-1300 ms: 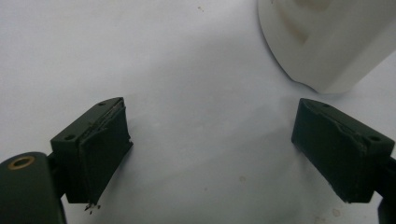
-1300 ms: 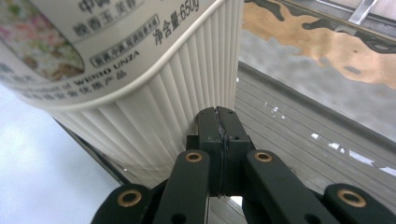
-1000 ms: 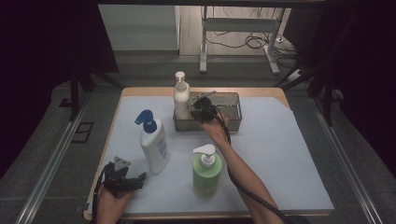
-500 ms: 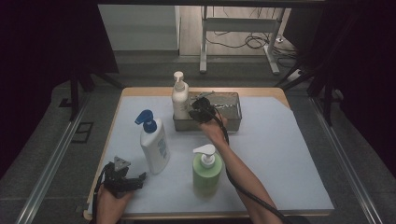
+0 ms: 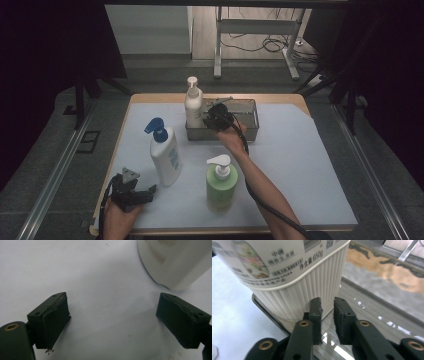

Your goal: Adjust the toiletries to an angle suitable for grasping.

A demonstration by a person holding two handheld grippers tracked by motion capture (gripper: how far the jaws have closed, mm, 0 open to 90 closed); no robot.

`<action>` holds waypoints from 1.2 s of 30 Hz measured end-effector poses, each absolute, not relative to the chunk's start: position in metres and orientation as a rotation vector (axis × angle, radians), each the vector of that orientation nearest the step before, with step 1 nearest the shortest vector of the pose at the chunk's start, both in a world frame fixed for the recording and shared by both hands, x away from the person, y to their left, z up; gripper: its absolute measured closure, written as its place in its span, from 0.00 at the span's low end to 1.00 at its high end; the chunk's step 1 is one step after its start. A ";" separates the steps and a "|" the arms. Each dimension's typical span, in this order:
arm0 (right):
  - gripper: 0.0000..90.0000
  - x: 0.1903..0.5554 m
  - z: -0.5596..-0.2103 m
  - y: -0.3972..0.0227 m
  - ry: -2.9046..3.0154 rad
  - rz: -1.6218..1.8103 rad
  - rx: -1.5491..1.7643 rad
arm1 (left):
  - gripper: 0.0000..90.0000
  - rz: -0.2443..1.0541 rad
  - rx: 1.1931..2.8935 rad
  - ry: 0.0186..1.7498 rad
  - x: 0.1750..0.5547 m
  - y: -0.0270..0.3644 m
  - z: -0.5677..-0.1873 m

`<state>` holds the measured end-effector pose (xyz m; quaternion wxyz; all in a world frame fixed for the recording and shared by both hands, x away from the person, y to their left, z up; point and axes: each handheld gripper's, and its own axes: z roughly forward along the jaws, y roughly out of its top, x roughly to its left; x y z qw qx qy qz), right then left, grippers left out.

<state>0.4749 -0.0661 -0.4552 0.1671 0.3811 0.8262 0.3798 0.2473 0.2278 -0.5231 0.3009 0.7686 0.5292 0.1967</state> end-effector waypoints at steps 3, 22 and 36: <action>0.65 0.471 -0.452 -0.075 2.350 1.103 1.071 | 0.12 0.522 2.039 1.404 0.247 0.228 -0.523; 0.31 0.456 -0.442 -0.096 2.399 1.194 0.986 | 0.12 0.521 2.039 1.404 0.247 0.228 -0.523; 0.07 0.437 -0.423 -0.103 2.398 1.203 0.866 | 0.12 0.522 2.039 1.404 0.247 0.228 -0.523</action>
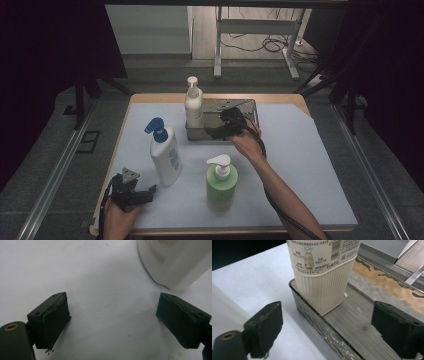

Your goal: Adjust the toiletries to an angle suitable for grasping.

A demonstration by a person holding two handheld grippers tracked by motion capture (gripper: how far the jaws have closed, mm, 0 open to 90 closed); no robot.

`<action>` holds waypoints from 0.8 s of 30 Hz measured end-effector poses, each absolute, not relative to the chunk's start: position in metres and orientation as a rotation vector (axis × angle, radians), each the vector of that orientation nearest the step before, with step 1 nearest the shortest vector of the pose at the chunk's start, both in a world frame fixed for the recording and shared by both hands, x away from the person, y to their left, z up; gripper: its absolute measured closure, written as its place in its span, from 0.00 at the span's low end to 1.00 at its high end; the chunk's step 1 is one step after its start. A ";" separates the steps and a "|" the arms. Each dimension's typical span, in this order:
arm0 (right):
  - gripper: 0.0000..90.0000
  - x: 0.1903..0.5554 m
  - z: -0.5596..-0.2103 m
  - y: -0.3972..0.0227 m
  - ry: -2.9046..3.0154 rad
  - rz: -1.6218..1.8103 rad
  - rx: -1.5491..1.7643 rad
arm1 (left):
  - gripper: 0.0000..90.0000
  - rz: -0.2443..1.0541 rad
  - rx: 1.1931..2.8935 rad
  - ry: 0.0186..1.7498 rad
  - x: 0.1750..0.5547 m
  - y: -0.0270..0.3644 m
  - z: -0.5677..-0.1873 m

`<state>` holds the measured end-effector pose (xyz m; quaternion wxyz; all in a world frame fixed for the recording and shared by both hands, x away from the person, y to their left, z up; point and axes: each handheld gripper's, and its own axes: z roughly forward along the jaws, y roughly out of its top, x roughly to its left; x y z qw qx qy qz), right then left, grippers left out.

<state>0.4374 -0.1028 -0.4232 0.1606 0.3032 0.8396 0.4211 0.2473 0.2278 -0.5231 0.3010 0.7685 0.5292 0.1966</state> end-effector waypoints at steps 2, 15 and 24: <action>0.04 0.435 -0.421 -0.105 2.396 1.209 0.845 | 0.12 0.522 2.039 1.404 0.247 0.228 -0.523; 0.00 0.417 -0.410 -0.132 2.368 1.290 0.855 | 0.12 0.522 2.039 1.404 0.247 0.228 -0.523; 0.01 0.403 -0.405 -0.150 2.379 1.271 0.838 | 0.12 0.521 2.038 1.405 0.247 0.228 -0.523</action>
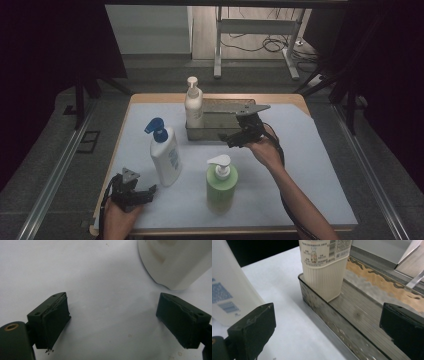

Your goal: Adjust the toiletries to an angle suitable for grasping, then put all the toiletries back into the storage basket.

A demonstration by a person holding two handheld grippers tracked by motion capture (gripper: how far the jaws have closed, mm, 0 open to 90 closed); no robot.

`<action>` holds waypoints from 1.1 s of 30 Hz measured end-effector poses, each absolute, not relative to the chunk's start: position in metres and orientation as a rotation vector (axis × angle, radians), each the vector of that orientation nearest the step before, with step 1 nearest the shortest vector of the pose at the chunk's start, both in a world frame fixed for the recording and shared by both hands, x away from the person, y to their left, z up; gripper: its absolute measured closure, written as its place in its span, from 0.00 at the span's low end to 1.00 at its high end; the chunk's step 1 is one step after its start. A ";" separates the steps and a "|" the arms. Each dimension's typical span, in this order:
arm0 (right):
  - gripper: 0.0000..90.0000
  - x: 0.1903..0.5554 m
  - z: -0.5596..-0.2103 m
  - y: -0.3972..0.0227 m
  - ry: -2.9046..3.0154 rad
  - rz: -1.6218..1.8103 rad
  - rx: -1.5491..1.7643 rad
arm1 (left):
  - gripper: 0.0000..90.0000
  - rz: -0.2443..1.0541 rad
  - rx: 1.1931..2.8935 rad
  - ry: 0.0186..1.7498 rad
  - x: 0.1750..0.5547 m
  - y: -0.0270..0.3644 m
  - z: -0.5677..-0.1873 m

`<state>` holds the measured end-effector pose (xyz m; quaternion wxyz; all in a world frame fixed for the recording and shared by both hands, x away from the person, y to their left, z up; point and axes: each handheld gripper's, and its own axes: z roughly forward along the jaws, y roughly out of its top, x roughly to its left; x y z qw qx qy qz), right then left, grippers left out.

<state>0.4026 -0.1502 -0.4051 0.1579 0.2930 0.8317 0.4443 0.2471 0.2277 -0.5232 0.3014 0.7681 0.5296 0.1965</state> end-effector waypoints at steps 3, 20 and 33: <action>0.01 0.398 -0.404 -0.156 2.379 1.270 0.834 | 0.12 0.521 2.037 1.405 0.247 0.228 -0.523; 0.00 0.375 -0.410 -0.187 2.373 1.251 0.855 | 0.12 0.526 2.037 1.403 0.247 0.227 -0.523; 0.00 0.355 -0.418 -0.207 2.403 1.233 0.864 | 0.12 0.526 2.037 1.403 0.247 0.227 -0.523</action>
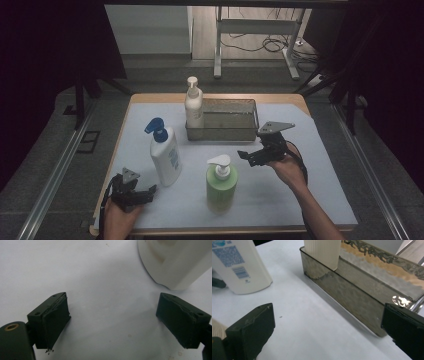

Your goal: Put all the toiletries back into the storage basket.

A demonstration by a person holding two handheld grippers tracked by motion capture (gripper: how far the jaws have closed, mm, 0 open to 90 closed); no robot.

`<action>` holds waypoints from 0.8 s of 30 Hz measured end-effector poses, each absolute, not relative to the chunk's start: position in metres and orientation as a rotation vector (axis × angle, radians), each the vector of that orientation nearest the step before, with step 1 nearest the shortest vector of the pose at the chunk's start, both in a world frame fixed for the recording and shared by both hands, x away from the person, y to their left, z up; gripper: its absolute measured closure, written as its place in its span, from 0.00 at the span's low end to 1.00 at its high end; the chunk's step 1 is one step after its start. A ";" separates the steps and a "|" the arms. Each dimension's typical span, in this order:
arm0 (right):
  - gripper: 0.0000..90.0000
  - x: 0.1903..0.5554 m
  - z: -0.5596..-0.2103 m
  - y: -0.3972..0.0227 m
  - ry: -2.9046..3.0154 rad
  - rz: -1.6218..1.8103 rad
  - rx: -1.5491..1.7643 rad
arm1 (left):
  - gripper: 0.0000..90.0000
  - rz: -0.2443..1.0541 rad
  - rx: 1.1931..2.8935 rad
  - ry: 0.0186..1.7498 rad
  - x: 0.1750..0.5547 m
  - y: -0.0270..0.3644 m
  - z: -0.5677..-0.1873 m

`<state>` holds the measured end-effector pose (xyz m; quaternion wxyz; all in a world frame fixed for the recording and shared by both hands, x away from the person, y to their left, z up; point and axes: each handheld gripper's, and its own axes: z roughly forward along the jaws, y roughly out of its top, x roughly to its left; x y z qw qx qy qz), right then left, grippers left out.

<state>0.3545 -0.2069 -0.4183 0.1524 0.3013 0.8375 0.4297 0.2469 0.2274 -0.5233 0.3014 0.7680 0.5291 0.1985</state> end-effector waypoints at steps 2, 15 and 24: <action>0.00 0.350 -0.419 -0.210 2.411 1.224 0.861 | 0.12 0.527 2.037 1.403 0.247 0.227 -0.523; 0.00 0.319 -0.430 -0.225 2.462 1.247 0.858 | 0.12 0.527 2.036 1.404 0.247 0.227 -0.523; 0.00 0.292 -0.433 -0.226 2.515 1.291 0.831 | 0.12 0.528 2.035 1.404 0.247 0.227 -0.523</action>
